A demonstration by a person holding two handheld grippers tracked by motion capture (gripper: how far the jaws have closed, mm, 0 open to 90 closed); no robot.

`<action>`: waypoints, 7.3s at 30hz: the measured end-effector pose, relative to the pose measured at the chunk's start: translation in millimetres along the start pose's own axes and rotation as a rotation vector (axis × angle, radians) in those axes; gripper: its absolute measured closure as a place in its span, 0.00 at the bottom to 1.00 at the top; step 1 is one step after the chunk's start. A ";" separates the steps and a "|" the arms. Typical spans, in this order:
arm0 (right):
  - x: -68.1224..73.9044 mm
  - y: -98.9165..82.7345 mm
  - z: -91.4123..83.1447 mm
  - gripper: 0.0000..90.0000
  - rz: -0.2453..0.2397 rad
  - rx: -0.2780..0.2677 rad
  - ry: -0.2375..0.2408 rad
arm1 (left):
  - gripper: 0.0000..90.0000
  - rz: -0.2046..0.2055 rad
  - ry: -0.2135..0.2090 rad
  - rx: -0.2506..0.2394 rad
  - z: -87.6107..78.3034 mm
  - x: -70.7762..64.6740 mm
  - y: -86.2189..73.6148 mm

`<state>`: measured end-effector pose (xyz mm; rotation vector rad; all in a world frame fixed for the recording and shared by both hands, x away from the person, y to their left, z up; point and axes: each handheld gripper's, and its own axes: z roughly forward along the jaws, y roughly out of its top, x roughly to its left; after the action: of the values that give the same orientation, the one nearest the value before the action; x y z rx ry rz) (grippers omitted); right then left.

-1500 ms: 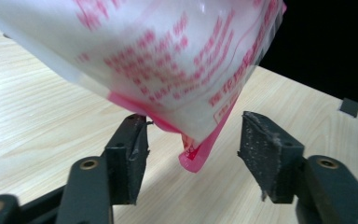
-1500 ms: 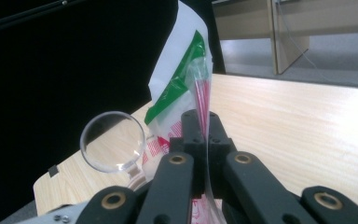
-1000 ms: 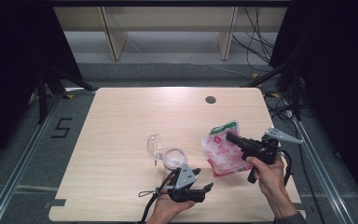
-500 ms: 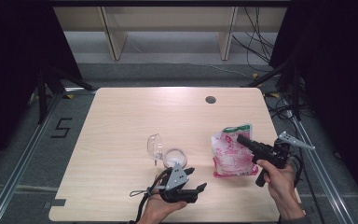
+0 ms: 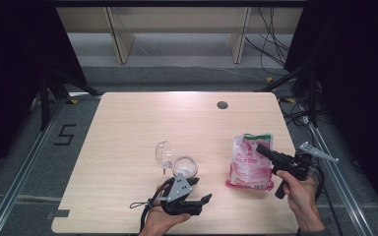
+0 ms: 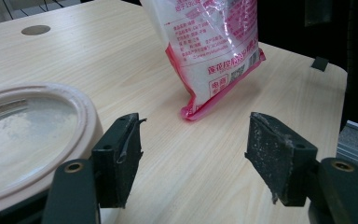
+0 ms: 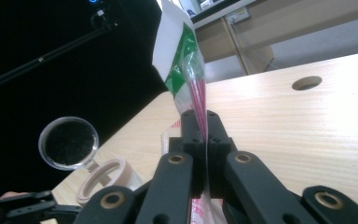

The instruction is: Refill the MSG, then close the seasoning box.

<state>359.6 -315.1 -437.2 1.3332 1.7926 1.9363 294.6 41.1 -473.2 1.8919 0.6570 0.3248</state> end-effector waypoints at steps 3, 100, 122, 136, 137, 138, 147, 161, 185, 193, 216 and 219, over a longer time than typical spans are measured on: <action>-4.4 -3.1 -0.2 1.00 -0.019 0.016 -0.034 | 0.39 -0.026 0.005 -0.003 -3.8 2.2 -2.0; -3.8 -41.4 -44.2 0.41 -0.077 0.117 -0.370 | 0.97 -0.070 0.186 -0.074 -90.2 84.7 -15.6; 17.8 -53.8 -55.5 0.41 -0.081 0.129 -0.320 | 0.99 -0.049 0.202 -0.068 -88.7 94.7 5.0; 27.7 -57.7 -56.5 0.40 -0.115 0.151 -0.257 | 0.99 -0.029 0.201 -0.071 -87.2 93.9 8.0; 28.1 -58.1 -56.1 0.40 -0.122 0.145 -0.244 | 0.99 -0.038 0.200 -0.072 -86.8 93.1 7.9; 28.9 -58.8 -55.8 0.39 -0.122 0.153 -0.252 | 0.99 -0.037 0.198 -0.072 -86.6 93.1 7.9; 33.9 -63.4 -52.2 0.38 -0.169 0.197 -0.197 | 0.99 -0.020 0.191 -0.072 -85.3 90.7 9.2; 39.4 -67.0 -49.4 0.26 -0.162 0.229 -0.182 | 0.98 -0.026 0.180 -0.077 -82.5 85.8 10.6; 42.2 -70.0 -47.7 0.25 -0.146 0.255 -0.188 | 0.91 0.008 0.108 -0.089 -77.5 71.1 12.4; 42.3 -69.9 -48.7 0.26 -0.165 0.274 -0.176 | 0.66 -0.002 0.041 -0.080 -82.5 63.6 7.0; 43.7 -74.4 -46.5 0.26 -0.191 0.290 -0.157 | 0.40 -0.005 0.018 0.013 -72.2 46.5 -17.9; 46.9 -75.4 -47.3 0.26 -0.165 0.317 -0.160 | 0.39 0.001 0.014 0.020 -71.0 46.2 -21.5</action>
<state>267.6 -298.1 -474.4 1.3349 2.1151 1.4638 290.0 128.2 -467.4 1.9103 0.6708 0.3341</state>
